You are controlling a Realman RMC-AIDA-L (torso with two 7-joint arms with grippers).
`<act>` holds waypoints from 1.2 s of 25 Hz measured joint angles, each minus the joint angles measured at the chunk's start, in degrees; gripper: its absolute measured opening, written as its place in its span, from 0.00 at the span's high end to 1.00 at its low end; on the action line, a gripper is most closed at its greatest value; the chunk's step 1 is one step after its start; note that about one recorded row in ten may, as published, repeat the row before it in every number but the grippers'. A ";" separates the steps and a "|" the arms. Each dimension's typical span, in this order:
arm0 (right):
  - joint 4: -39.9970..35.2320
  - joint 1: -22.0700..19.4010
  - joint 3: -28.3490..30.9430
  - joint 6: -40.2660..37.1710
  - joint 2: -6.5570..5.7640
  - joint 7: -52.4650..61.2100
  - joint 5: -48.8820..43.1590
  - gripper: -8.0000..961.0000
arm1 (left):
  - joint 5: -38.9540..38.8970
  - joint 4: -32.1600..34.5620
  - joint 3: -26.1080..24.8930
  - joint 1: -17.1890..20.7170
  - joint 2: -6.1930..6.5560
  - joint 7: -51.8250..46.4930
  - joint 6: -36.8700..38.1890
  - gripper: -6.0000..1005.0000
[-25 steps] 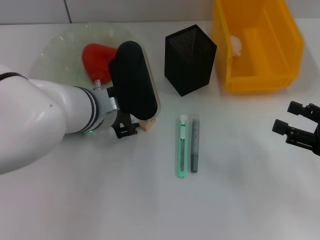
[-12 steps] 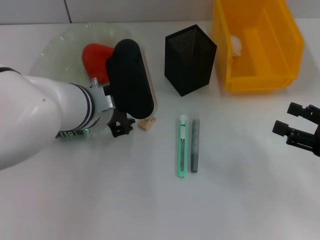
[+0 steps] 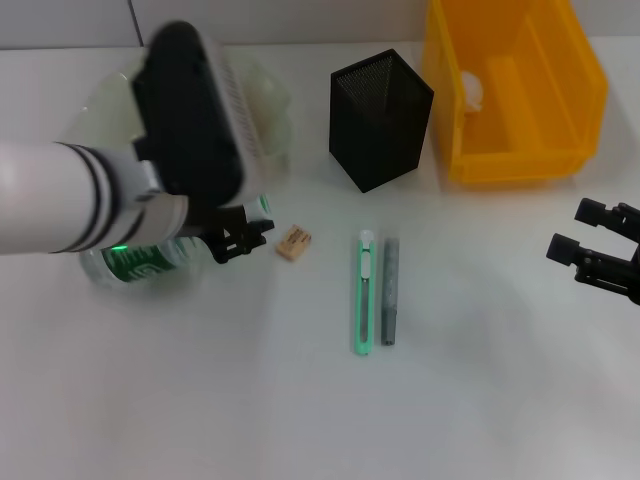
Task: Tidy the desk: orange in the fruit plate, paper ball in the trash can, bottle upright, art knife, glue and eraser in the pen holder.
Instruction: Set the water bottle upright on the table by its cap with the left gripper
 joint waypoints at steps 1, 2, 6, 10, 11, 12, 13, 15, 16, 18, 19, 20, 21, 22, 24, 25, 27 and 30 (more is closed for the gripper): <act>0.03 0.15 0.01 0.00 -0.02 0.04 0.00 0.12 | -8.18 1.65 -4.26 2.01 0.04 4.95 1.07 0.55; 0.04 0.28 0.00 -0.01 -0.02 0.04 -0.01 0.12 | -11.72 1.97 -5.90 2.98 0.05 7.31 1.14 0.55; 0.08 0.63 0.00 -0.27 -0.02 0.05 -0.13 0.12 | -25.07 1.77 -12.59 6.12 0.15 16.74 1.22 0.56; -0.02 0.87 0.00 -0.50 -0.02 0.60 -0.17 0.12 | -33.86 -0.59 -17.26 7.78 0.14 23.15 1.27 0.56; -0.07 0.89 0.00 -0.53 -0.03 0.67 -0.18 0.12 | -37.45 -2.06 -19.70 8.70 0.13 25.52 1.05 0.56; -0.10 0.90 0.00 -0.56 -0.02 0.71 -0.18 0.12 | -37.45 -2.06 -19.70 8.70 0.13 25.52 1.05 0.56; -0.16 0.90 0.00 -0.57 -0.02 0.82 -0.19 0.12 | -40.79 -3.37 -21.71 9.57 0.13 28.27 1.06 0.56; -0.30 0.94 0.00 -0.59 -0.08 1.31 -0.21 0.12 | -40.79 -3.37 -21.71 9.57 0.13 28.27 1.06 0.56; -0.32 0.97 0.00 -0.60 -0.12 1.42 -0.21 0.12 | -42.06 -3.99 -22.40 9.81 0.15 29.25 1.12 0.56; -0.32 1.02 0.00 -0.62 -0.14 1.46 -0.21 0.12 | -42.06 -3.99 -22.40 9.81 0.15 29.25 1.12 0.56; -0.33 1.07 0.00 -0.64 -0.15 1.47 -0.21 0.12 | -44.86 -5.92 -24.31 10.25 0.15 30.76 1.50 0.56; -0.34 1.11 0.00 -0.66 -0.15 1.48 -0.21 0.12 | -44.86 -5.92 -24.31 10.25 0.15 30.76 1.50 0.56; -0.34 1.17 0.00 -0.67 -0.16 1.49 -0.22 0.12 | -45.95 -6.46 -25.42 10.55 0.16 31.38 1.54 0.56; -0.34 1.22 0.00 -0.67 -0.16 1.49 -0.21 0.12 | -45.95 -6.46 -25.42 10.55 0.16 31.38 1.54 0.56; -0.33 1.26 0.00 -0.68 -0.17 1.51 -0.22 0.12 | -45.95 -6.46 -25.42 10.55 0.16 31.38 1.54 0.56; -0.33 1.26 0.00 -0.68 -0.17 1.51 -0.22 0.12 | -51.62 -8.59 -27.87 11.25 0.16 35.26 2.62 0.56; -0.21 1.26 0.00 -0.68 -0.18 1.52 -0.23 0.12 | -55.55 -11.05 -29.69 11.35 0.16 38.14 3.95 0.56; -0.03 1.26 0.00 -0.68 -0.19 1.52 -0.24 0.12 | -58.74 -14.03 -31.12 11.20 0.15 40.97 4.87 0.56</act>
